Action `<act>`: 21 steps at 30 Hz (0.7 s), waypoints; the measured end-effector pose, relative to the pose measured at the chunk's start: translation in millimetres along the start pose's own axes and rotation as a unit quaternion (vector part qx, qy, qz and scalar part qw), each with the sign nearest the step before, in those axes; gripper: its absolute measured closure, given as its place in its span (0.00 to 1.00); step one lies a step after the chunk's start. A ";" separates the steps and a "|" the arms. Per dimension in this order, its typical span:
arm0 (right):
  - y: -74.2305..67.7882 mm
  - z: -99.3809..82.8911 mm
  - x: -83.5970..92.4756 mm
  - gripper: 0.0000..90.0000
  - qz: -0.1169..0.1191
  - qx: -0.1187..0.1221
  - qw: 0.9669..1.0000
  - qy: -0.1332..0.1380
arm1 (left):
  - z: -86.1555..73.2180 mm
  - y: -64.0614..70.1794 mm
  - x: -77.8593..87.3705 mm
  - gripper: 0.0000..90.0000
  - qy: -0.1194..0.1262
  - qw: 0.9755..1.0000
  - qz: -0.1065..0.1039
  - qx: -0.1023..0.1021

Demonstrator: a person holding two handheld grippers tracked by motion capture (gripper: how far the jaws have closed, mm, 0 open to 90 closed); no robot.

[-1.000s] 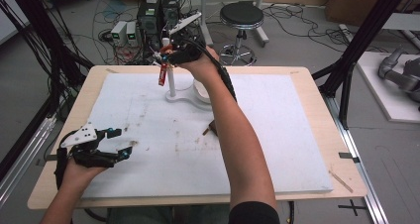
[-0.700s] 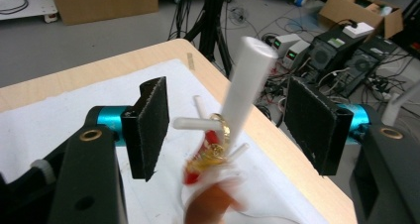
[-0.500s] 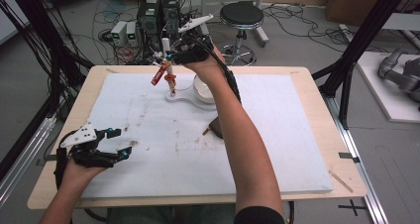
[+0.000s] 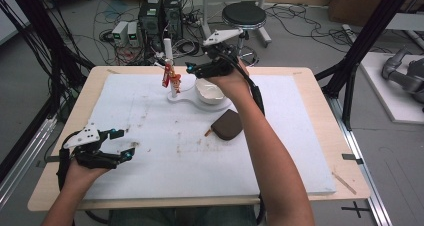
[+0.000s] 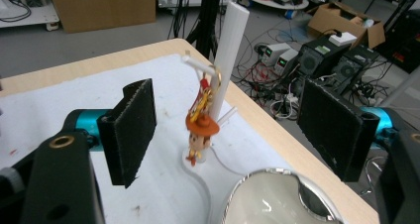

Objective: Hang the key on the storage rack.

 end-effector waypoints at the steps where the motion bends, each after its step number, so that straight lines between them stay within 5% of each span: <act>1: -0.3 -3.4 4.9 0.25 -0.001 0.002 1.000 0.001 | 0.6 0.1 -1.8 0.20 0.000 1.000 -0.001 0.000; 6: -2.7 -17.8 32.4 0.24 0.001 -0.006 1.000 0.004 | 2.2 -0.2 -9.1 0.20 -0.002 1.000 -0.007 0.002; 9: -4.7 -24.7 48.6 0.24 -0.006 -0.003 1.000 0.030 | 5.4 -0.1 -12.1 0.20 0.002 1.000 -0.011 0.002; 21: -10.1 -82.8 86.9 0.23 -0.015 -0.026 0.999 0.028 | 14.7 3.4 -34.0 0.20 0.004 1.000 -0.029 0.001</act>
Point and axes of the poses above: each handheld gripper's, and its own axes: x roughly backward along the jaws, z roughly out of its top, y roughly to its right, the point moved 8 cm from there along -x, roughly forward along the jaws, and after that the axes turned 5 degrees about x, right-handed, at the moved point
